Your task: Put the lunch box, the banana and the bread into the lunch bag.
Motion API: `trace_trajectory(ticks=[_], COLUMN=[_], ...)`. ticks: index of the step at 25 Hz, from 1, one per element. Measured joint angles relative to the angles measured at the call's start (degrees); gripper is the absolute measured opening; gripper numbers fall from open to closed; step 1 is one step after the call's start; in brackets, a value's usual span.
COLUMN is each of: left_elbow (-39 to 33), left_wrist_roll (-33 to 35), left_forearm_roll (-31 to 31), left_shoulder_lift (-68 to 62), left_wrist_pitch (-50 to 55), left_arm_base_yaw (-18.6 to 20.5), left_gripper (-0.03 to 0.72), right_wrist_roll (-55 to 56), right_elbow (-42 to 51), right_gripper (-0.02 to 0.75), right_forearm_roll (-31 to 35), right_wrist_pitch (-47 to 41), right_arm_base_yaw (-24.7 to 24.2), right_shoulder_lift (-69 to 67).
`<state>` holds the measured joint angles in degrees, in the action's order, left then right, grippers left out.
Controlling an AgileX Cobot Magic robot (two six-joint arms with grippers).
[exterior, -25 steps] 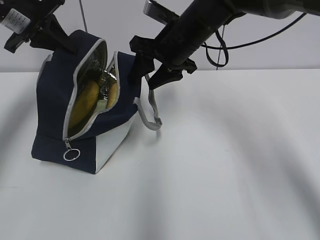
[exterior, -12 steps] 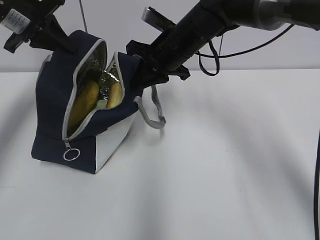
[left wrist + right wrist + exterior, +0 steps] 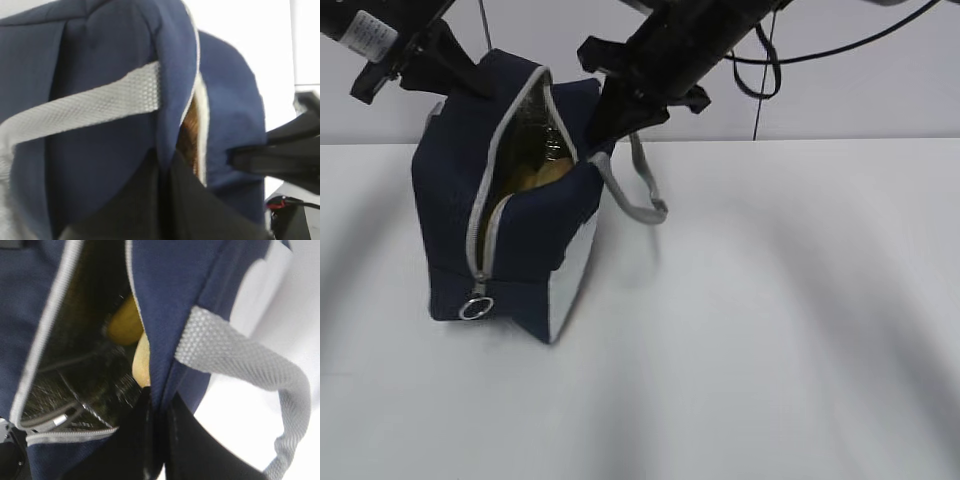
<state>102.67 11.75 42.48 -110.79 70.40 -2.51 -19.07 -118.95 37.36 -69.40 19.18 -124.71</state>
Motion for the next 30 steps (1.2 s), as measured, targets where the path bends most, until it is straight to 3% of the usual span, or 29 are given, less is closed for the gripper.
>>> trace_trajectory(ticks=[11,20,30], left_elbow=[0.0,0.0,0.0], left_wrist_roll=[0.1,0.2,0.2], left_forearm_roll=[3.9,9.1,8.6], left_shoulder_lift=[-0.5,-3.4,-4.6], left_wrist_pitch=[-4.4,-5.7,-6.0], left_arm_base_yaw=[-7.3,-7.6,-7.6], left_gripper=[-0.003,-0.003,-0.003], right_wrist_roll=[2.0,2.4,2.5], right_elbow=[-3.4,-3.4,-3.3], right_gripper=[-0.008,-0.008,-0.009], right_forearm_roll=[-5.6,-6.8,-7.1], right_wrist_pitch=[-2.5,-2.5,-2.6], right_arm_base_yaw=[-4.9,-4.9,-4.9], right_shoulder_lift=[2.6,2.7,2.7])
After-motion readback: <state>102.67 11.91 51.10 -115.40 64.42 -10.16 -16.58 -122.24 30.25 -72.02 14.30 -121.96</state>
